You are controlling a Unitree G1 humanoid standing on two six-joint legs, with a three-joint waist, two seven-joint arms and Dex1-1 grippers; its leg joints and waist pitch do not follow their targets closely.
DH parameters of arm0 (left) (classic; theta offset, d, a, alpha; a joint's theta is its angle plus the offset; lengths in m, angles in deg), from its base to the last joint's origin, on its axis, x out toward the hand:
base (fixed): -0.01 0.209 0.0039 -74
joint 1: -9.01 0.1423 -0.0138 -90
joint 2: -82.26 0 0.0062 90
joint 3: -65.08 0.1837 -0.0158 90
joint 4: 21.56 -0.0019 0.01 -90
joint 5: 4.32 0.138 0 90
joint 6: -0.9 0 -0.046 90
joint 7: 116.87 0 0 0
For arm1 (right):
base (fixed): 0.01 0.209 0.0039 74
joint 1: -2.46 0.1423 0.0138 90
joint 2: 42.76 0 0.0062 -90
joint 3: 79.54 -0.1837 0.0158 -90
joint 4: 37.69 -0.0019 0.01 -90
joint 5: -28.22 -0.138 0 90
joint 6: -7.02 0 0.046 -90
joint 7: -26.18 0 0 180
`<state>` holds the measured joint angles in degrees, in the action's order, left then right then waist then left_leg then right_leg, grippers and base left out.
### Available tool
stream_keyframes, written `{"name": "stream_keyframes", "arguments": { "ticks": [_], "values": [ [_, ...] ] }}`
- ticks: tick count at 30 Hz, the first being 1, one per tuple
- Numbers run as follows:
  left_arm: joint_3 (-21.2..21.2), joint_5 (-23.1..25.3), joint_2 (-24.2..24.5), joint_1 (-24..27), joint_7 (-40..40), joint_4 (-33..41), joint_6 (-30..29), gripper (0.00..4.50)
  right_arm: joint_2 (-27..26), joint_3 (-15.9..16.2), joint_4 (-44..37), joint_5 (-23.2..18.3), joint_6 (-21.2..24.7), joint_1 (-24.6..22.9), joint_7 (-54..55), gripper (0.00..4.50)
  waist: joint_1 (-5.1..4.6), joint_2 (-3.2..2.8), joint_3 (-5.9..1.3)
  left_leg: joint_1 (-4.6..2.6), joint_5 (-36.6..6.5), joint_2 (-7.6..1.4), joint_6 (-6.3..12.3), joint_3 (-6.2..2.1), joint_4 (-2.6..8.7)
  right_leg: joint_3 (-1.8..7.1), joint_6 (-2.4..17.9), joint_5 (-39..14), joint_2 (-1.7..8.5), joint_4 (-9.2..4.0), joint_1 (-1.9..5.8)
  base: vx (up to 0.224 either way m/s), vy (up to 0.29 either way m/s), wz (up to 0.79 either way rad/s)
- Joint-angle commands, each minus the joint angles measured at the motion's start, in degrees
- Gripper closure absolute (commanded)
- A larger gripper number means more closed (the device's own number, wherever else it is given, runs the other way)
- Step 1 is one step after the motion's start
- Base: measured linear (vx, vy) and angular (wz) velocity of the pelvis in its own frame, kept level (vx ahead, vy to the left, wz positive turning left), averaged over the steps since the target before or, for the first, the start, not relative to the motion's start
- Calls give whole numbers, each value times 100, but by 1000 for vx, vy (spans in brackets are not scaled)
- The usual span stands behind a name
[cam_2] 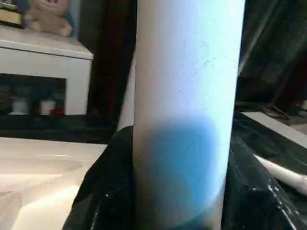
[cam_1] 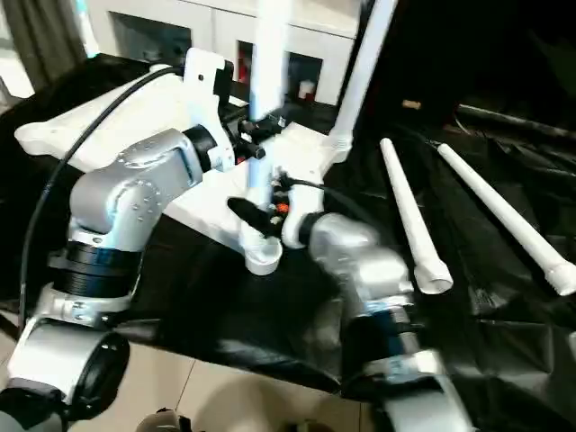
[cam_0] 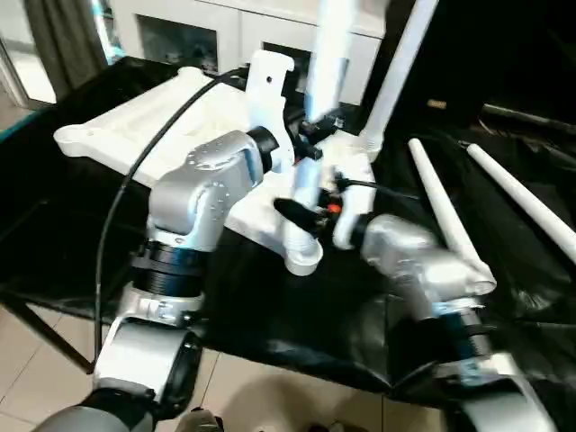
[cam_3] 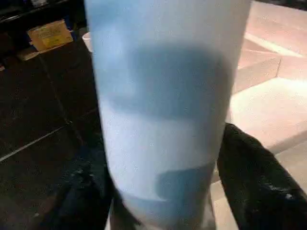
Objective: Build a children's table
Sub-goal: Pick table leg
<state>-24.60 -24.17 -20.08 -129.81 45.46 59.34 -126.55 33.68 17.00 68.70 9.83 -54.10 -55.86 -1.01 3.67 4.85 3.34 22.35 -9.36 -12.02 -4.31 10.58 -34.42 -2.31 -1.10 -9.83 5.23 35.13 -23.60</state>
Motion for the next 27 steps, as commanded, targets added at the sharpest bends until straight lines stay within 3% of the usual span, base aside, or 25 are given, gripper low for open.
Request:
{"name": "stream_keyframes", "arguments": {
  "ticks": [1,8,9,10,13,15,19,20,21,23,25,27],
  "values": [
    [-53,32,-67,-214,126,212,-1,268,27,-140,31,19,-79,128,81,181,-6,-144,-459,-129,-867,-49,-286,-19,409,130,1049,-161,138,-277,311,0,0,0],
    [-217,-32,-154,-265,343,221,-80,268,9,-192,108,36,-202,217,111,232,-29,-160,-432,-147,-1208,-51,-293,-16,416,138,1013,-622,147,-337,289,0,0,0],
    [-220,-36,-159,-271,344,217,-81,268,20,-199,93,24,-211,217,78,236,-27,-219,-430,-149,-1218,-49,-308,-22,417,140,1020,-611,146,-332,284,0,0,0],
    [-223,-49,-163,-274,340,216,-92,268,29,-200,72,16,-212,210,44,238,-40,-183,-428,-143,-1246,-47,-309,-20,418,135,1015,-609,136,-342,288,0,0,0],
    [-220,-115,-173,-289,281,202,-132,268,141,-171,-99,-66,-221,146,-263,242,-27,-194,-432,-145,-1228,-47,-284,-21,412,135,1040,-548,133,-334,297,0,0,0],
    [-143,-75,-112,-306,155,172,-41,212,250,-119,-216,-142,-236,94,-523,245,-23,-189,-432,-135,-1151,-45,-260,-20,411,134,1066,-462,134,-327,306,0,0,0],
    [-294,-854,-109,-215,-672,293,-425,194,505,-97,-570,-501,-184,-66,-1288,248,1,-182,-434,-127,-1046,-43,-154,-14,403,133,1186,-297,141,-306,327,0,0,0],
    [-407,-1302,-96,-125,-1193,314,-586,177,632,-170,-798,-833,-20,-159,-1726,248,-15,-113,-428,-121,-1035,-34,-82,4,395,130,1291,-268,130,-312,329,0,0,0],
    [-439,-1554,-43,-55,-1570,307,-712,154,722,-189,-919,-1001,98,-204,-1966,249,12,-118,-428,-122,-1030,-32,-47,4,392,130,1322,-297,144,-299,346,0,0,0],
    [-389,-1831,117,113,-2288,308,-778,153,893,-190,-1088,-1196,281,-272,-2331,250,19,-126,-414,-121,-1033,-32,63,5,401,129,1375,-450,137,-316,339,0,0,0],
    [-276,-1991,297,290,-2932,331,-776,153,1063,-163,-1205,-1303,407,-329,-2602,250,9,-130,-401,-117,-1087,-36,64,3,409,129,1352,-593,138,-341,330,0,0,0],
    [-120,-2023,500,432,-3390,353,-769,153,1241,-117,-1289,-1362,492,-386,-2826,250,-2,-178,-399,-150,-1236,-61,-3,-2,420,139,1304,-815,148,-352,301,0,0,0]
  ]
}}
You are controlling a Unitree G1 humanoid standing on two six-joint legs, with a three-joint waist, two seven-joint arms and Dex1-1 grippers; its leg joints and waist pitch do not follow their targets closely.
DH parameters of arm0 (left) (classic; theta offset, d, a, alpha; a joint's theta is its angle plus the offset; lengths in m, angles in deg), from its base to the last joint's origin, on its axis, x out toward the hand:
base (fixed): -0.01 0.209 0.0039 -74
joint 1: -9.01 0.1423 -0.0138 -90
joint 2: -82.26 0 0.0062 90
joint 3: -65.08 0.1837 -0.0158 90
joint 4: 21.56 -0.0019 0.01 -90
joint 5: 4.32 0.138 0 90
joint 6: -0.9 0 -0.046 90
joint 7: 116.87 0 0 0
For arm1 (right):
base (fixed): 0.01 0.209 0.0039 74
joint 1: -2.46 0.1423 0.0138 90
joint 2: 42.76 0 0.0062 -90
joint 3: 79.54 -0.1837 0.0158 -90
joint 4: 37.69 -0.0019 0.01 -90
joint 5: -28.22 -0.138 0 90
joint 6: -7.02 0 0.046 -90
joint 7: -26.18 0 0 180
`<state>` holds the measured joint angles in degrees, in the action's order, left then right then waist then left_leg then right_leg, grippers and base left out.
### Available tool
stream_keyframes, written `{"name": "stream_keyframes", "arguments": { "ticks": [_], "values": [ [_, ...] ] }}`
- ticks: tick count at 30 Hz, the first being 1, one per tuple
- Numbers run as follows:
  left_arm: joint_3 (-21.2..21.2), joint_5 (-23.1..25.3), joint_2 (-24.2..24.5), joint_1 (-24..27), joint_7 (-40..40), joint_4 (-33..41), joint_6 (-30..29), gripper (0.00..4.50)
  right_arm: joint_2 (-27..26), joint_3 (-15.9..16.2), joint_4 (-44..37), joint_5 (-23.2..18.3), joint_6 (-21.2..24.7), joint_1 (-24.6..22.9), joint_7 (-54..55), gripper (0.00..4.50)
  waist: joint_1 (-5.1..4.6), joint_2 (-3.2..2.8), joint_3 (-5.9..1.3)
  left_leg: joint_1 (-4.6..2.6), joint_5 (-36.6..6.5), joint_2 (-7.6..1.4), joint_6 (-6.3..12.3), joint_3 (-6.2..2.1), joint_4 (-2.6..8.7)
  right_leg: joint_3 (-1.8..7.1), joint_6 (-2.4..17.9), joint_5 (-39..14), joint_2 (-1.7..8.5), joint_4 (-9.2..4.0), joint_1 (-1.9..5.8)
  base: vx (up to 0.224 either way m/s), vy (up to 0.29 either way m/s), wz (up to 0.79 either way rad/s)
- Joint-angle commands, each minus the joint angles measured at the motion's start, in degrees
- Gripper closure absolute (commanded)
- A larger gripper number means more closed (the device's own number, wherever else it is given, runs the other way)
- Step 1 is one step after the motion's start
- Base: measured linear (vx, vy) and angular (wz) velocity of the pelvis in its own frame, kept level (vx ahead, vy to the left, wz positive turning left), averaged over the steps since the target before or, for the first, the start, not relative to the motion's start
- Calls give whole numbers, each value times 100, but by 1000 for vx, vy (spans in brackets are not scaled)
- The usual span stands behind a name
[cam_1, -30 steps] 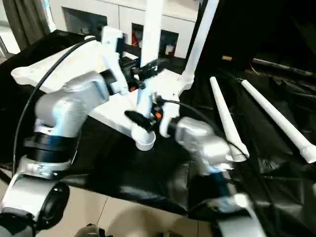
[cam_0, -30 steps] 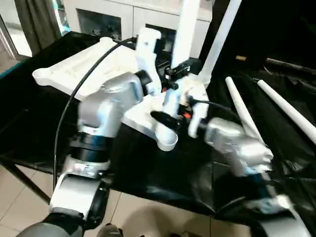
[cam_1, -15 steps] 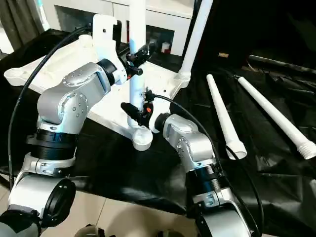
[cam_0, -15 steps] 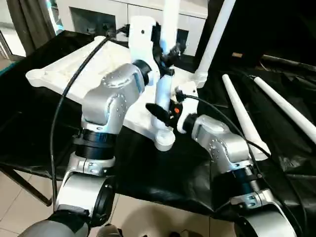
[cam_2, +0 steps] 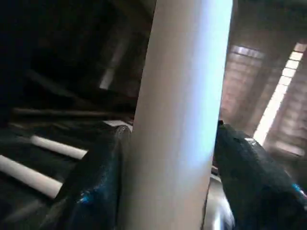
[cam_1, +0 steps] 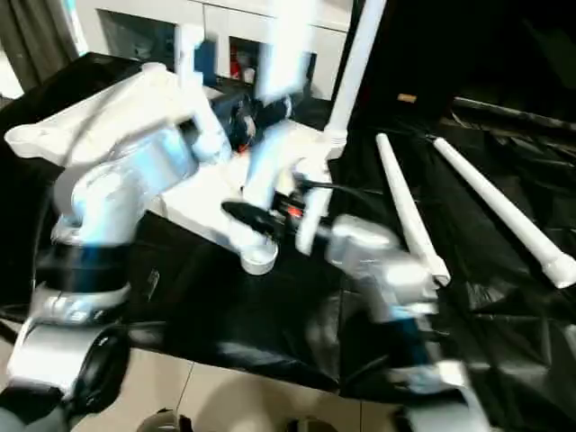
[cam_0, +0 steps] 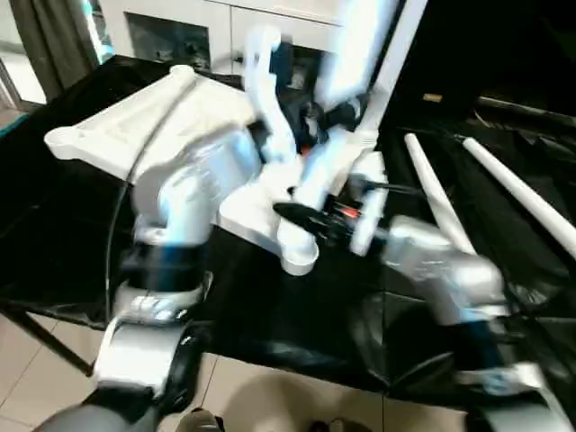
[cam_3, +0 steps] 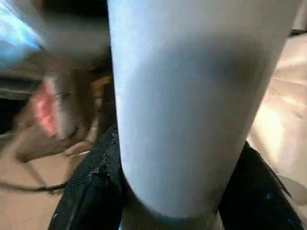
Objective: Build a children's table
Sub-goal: Pick table leg
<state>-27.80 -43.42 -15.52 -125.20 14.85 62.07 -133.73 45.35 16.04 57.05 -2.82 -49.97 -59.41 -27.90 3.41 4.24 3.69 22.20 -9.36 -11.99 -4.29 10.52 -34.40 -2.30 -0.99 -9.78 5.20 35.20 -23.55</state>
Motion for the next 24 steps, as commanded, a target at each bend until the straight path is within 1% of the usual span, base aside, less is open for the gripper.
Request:
{"name": "stream_keyframes", "arguments": {
  "ticks": [1,2,3,5,7,8,10,12,13,14,16,19,21,24],
  "values": [
    [200,-98,45,-30,-329,80,-52,153,74,-20,-124,-98,80,-32,-136,250,22,-109,-436,-144,-1319,-69,-48,7,422,138,1269,-950,159,-375,291,0,0,0],
    [263,-80,113,-19,-394,59,-100,153,158,2,-166,-131,121,-57,-232,251,21,-110,-429,-145,-1374,-71,-76,8,426,138,1262,-1023,162,-380,280,0,0,0],
    [320,-28,165,-18,-441,39,-78,172,237,30,-213,-158,163,-83,-313,251,23,-113,-430,-147,-1444,-75,-132,-2,435,135,1222,-1159,166,-390,284,0,0,0],
    [288,-16,172,-79,-406,-98,-72,190,361,60,-315,-211,264,-129,-433,251,44,-127,-408,-174,-1573,-77,-179,0,440,142,1148,-1348,157,-415,257,0,0,0],
    [236,-22,142,-111,-365,-159,-37,196,393,75,-344,-212,291,-140,-456,251,45,-118,-411,-152,-1601,-71,-219,-14,448,137,1098,-1470,170,-420,269,0,0,0],
    [138,-50,79,-160,-295,-253,9,225,432,91,-405,-218,348,-163,-483,251,41,-107,-415,-142,-1599,-67,-236,-15,446,134,1065,-1530,172,-429,272,0,0,0],
    [70,-59,31,-198,-234,-327,31,231,458,119,-443,-215,382,-180,-506,251,42,-98,-420,-141,-1557,-67,-231,-15,441,136,1053,-1515,176,-429,270,0,0,0],
    [-42,-146,-32,-231,-201,-400,2,233,489,185,-462,-162,378,-203,-542,251,48,-86,-426,-125,-1468,-62,-189,-17,432,135,1053,-1456,183,-424,286,0,0,0],
    [-53,-159,-38,-232,-203,-404,0,251,492,192,-463,-155,376,-205,-545,251,49,-86,-427,-114,-1405,-59,-178,-16,429,131,1066,-1417,180,-417,286,0,0,0],
    [-108,-211,-57,-252,-152,-444,-34,256,507,211,-476,-150,380,-214,-553,251,42,-85,-440,-110,-1320,-61,-170,-18,425,129,1088,-1292,175,-399,295,0,0,0],
    [-200,-255,-91,-289,-35,-521,-58,258,529,241,-513,-135,394,-233,-563,251,37,-81,-444,-108,-1223,-62,-139,-16,418,128,1150,-1107,171,-381,299,0,0,0],
    [-320,-289,-143,-315,143,-596,-119,259,531,282,-533,-84,366,-240,-538,251,40,-80,-449,-117,-1163,-64,-93,-9,410,128,1221,-980,167,-371,300,0,0,0],
    [-363,-312,-154,-315,188,-611,-164,260,541,302,-537,-82,354,-238,-513,251,41,-78,-446,-114,-1151,-61,-81,-6,410,128,1231,-968,168,-371,305,0,0,0],
    [-393,-344,-139,-313,239,-634,-215,260,557,325,-547,-89,349,-234,-495,251,41,-74,-438,-122,-1213,-63,-85,-2,411,129,1213,-1102,172,-385,297,0,0,0]
  ]
}}
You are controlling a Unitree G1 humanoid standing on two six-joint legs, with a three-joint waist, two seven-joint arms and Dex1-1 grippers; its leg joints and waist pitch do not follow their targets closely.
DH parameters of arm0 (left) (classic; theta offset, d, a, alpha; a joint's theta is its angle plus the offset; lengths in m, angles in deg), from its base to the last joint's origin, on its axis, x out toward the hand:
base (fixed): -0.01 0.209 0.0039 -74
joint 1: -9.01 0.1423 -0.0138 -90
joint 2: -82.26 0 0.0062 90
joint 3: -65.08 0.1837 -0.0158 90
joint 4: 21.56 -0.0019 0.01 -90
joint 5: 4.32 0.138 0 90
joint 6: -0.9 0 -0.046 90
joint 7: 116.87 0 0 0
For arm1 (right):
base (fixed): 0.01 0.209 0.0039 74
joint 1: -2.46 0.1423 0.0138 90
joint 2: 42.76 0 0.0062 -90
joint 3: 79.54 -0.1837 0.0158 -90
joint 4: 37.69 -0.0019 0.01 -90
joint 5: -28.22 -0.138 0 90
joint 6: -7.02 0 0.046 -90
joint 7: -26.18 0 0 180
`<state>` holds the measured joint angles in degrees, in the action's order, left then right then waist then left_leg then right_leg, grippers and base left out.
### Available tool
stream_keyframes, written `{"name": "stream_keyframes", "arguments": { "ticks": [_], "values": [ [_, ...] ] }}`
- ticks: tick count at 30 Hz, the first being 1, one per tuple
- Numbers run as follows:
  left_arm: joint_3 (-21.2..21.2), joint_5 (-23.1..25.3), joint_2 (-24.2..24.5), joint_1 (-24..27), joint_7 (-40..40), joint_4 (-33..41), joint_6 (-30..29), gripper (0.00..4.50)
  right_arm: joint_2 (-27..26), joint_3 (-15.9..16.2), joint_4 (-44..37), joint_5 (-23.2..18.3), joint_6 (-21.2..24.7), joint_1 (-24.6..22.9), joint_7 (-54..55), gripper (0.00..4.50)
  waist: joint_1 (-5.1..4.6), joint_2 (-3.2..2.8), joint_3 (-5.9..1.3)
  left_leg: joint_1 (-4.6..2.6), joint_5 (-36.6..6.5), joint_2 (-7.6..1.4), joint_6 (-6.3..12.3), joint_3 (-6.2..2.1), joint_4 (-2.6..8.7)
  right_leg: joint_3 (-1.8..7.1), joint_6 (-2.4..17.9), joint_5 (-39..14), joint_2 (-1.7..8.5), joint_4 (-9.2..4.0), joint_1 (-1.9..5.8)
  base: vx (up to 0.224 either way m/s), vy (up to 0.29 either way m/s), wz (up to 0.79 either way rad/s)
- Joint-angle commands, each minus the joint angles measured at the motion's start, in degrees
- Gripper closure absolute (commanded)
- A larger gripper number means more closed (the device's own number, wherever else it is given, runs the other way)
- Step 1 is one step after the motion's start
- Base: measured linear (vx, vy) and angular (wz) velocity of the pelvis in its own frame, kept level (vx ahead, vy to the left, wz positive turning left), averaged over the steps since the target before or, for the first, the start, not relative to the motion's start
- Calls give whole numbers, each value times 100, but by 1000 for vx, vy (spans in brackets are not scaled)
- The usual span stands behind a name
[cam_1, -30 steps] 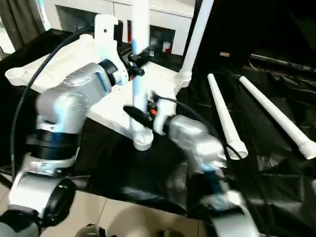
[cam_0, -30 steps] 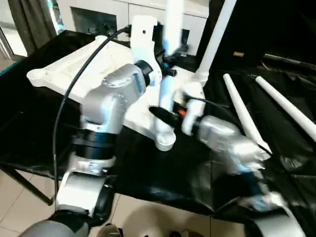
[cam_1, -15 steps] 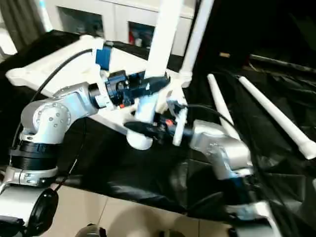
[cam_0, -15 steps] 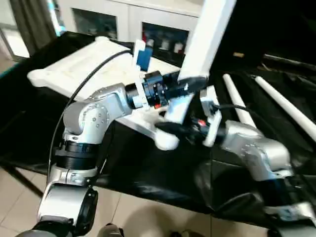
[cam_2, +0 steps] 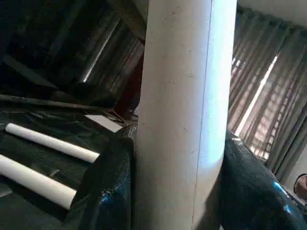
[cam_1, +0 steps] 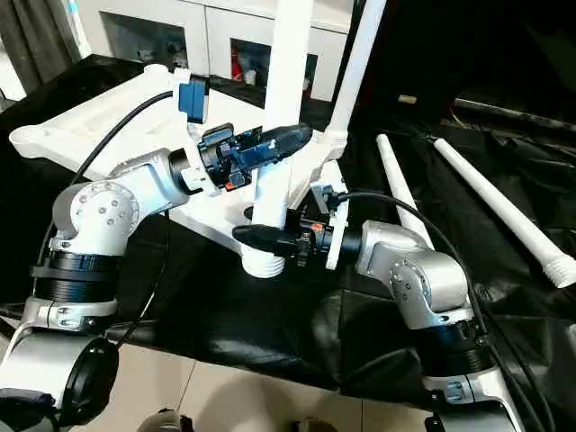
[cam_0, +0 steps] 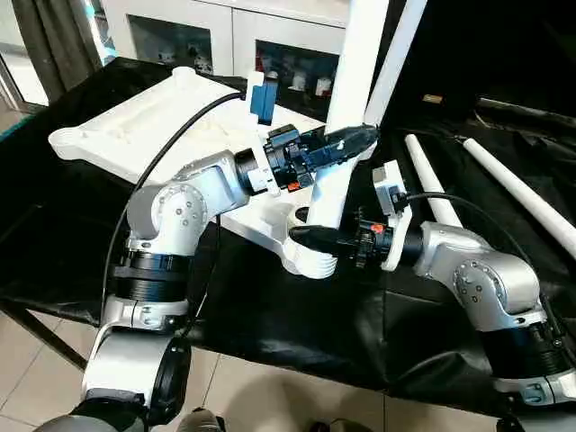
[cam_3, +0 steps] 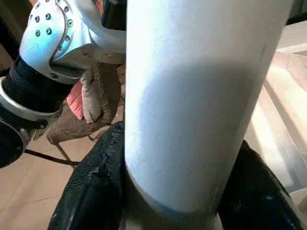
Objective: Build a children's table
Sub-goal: Pick table leg
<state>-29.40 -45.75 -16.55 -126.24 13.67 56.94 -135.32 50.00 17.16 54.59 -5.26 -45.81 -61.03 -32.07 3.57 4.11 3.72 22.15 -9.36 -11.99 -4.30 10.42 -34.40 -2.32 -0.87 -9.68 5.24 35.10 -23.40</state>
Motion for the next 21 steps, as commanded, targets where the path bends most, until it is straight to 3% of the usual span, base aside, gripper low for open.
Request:
{"name": "stream_keyframes", "arguments": {
  "ticks": [1,3,4,10,13,17,21],
  "values": [
    [-237,-130,-31,-205,335,-122,-48,260,95,218,-300,163,-76,-67,-75,251,26,-40,-440,-116,-1227,-63,-83,9,412,130,1186,-1165,170,-381,284,0,0,0],
    [-235,-144,-22,-201,300,-120,-49,260,94,231,-285,209,-115,-57,-51,251,25,-47,-433,-113,-1264,-66,-94,5,417,131,1149,-1277,174,-390,280,0,0,0],
    [-223,-151,-8,-197,255,-112,-66,260,76,232,-246,268,-156,-39,15,195,22,-39,-432,-113,-1266,-65,-96,7,417,131,1133,-1303,172,-395,277,0,0,0],
    [-125,-259,75,-141,-133,-25,-164,263,66,157,-197,88,47,0,-42,147,23,-46,-433,-113,-1253,-66,-123,-2,425,128,1086,-1317,170,-391,270,0,0,0],
    [46,-456,198,-69,-762,83,-314,264,215,75,-89,-66,162,97,-275,145,26,-48,-441,-115,-1173,-56,-84,7,418,127,1152,-1170,163,-373,280,0,0,0],
    [104,-520,202,-81,-919,55,-373,264,362,-14,-63,-311,392,174,-552,145,41,-50,-438,-126,-1195,-62,-52,13,412,130,1239,-1098,164,-362,286,0,0,0],
    [254,-511,199,-7,-1133,146,-358,264,414,-110,9,-445,503,241,-657,145,53,-31,-435,-113,-1188,-69,-57,16,411,135,1201,-1231,185,-375,286,0,0,0]
  ]
}}
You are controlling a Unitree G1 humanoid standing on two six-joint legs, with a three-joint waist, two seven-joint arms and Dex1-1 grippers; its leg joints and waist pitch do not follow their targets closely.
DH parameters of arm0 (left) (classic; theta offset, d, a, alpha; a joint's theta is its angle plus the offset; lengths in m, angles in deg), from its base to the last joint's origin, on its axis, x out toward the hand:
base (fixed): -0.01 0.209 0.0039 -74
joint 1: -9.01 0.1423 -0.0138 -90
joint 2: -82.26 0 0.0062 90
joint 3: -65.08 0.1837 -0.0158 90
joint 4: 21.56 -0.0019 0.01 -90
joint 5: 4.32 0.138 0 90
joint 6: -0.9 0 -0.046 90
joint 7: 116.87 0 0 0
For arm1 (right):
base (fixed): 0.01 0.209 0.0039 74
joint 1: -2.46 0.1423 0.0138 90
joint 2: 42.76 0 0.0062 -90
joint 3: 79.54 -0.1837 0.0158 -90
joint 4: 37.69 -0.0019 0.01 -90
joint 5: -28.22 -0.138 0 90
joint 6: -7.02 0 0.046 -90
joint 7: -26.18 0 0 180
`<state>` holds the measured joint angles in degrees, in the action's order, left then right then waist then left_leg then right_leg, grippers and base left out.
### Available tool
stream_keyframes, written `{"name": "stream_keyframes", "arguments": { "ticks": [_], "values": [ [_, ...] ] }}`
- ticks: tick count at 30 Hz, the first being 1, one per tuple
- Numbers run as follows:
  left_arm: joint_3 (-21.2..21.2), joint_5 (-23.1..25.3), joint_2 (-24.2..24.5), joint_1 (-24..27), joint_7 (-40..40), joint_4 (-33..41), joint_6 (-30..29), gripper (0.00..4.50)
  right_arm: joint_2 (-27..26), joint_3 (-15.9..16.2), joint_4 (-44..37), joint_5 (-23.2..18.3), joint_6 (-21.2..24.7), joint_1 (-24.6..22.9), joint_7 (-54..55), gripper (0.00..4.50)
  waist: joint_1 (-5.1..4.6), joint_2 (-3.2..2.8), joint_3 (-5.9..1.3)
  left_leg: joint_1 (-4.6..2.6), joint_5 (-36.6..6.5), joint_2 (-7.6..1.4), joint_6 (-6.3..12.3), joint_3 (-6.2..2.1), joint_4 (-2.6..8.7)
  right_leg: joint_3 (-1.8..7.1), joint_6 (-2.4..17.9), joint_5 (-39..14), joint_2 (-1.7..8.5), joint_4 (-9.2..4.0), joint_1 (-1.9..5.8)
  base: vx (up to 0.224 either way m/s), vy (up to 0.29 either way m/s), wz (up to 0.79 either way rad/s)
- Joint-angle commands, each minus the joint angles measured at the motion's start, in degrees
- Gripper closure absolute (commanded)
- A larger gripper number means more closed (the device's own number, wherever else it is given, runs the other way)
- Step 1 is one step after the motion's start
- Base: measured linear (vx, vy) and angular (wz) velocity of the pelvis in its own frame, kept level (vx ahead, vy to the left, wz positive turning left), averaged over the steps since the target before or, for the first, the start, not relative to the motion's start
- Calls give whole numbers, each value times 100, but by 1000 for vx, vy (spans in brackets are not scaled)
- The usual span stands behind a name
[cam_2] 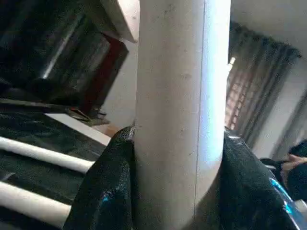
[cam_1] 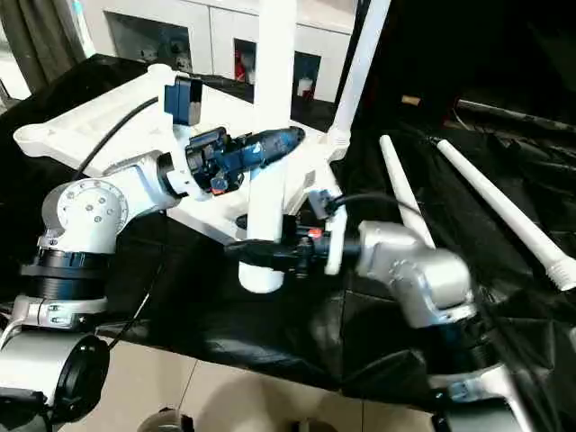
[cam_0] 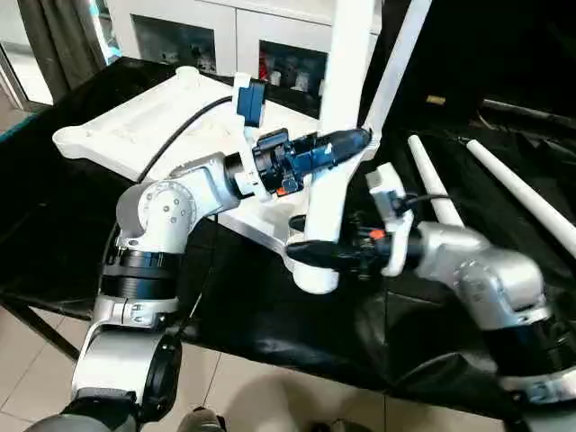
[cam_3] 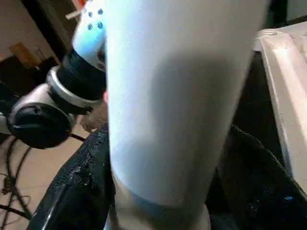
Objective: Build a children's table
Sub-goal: Pick table leg
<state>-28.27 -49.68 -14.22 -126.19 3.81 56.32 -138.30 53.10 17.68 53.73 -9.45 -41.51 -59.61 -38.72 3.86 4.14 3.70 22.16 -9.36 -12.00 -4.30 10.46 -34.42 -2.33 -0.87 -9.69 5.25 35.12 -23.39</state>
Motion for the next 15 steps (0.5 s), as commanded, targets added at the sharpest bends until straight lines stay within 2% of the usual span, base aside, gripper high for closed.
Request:
{"name": "stream_keyframes", "arguments": {
  "ticks": [1,7,8,12,13,15],
  "values": [
    [140,-118,-34,-12,-147,208,-61,264,103,-162,96,-25,73,99,9,145,25,-34,-434,-118,-1196,-69,-61,13,411,134,1197,-1252,184,-381,283,0,0,0],
    [140,-118,-34,-12,-147,208,-61,264,103,-162,96,-25,73,99,9,145,20,-30,-437,-113,-1162,-68,-95,8,408,132,1151,-1296,180,-380,280,0,0,0],
    [158,-113,-40,1,-159,223,-66,264,116,-173,90,-54,103,107,-24,172,23,-35,-442,-117,-1141,-69,-93,8,408,132,1156,-1264,179,-377,280,0,0,0],
    [128,-134,-56,6,-177,199,-36,264,167,-120,18,-195,297,60,-155,182,22,-27,-444,-114,-1095,-68,-45,14,400,132,1219,-1108,174,-365,288,0,0,0],
    [105,-133,-62,4,-139,182,-24,264,155,-108,9,-205,306,54,-134,209,26,-26,-444,-113,-1087,-68,-40,15,400,133,1218,-1120,176,-366,288,0,0,0],
    [94,-13,-91,30,-66,206,195,264,81,-119,15,-120,249,66,30,222,32,-29,-442,-112,-1075,-67,-56,14,400,134,1209,-1153,181,-374,285,0,0,0]
  ]
}}
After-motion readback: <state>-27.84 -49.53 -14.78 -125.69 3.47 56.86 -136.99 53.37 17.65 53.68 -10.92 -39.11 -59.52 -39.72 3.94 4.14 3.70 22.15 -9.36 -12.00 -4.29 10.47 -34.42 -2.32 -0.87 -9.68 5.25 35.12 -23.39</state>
